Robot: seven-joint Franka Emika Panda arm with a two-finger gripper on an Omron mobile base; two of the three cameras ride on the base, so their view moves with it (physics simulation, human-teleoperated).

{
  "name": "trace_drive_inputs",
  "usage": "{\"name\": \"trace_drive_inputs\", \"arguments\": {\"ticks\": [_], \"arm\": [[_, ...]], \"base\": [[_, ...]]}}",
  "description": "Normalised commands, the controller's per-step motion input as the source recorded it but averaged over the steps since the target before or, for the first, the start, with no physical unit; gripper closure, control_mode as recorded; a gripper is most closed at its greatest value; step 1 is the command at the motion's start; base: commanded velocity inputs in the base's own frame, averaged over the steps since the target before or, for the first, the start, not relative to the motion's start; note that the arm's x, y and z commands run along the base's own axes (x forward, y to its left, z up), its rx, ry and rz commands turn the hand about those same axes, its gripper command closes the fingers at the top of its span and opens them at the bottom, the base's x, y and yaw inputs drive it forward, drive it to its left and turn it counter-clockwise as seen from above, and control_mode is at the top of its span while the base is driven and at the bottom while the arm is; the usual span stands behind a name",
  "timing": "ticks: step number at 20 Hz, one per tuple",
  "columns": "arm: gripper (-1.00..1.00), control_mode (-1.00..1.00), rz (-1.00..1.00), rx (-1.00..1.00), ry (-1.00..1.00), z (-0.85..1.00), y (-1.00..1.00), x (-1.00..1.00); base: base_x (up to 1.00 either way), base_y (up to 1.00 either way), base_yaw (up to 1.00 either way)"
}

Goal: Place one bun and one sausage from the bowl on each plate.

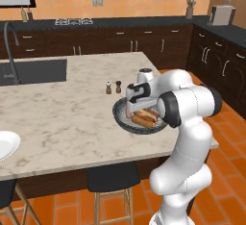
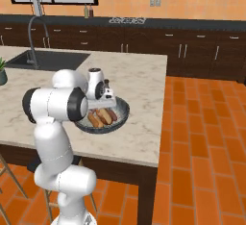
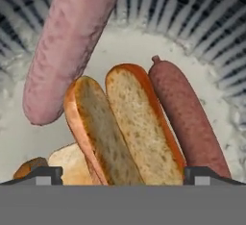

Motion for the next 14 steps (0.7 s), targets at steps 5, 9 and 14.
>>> {"name": "trace_drive_inputs", "arguments": {"ticks": [5,9,14], "arm": [[1.0,-1.0,0.0,0.0,0.03,-0.33,0.0,0.06],[1.0,-1.0,0.0,0.0,0.0,-0.07,0.0,0.02],[1.0,-1.0,0.0,0.0,-0.01,0.02,0.0,0.0]], "base": [[0.0,0.0,0.0],[0.0,0.0,0.0],[0.0,0.0,0.0]]}}
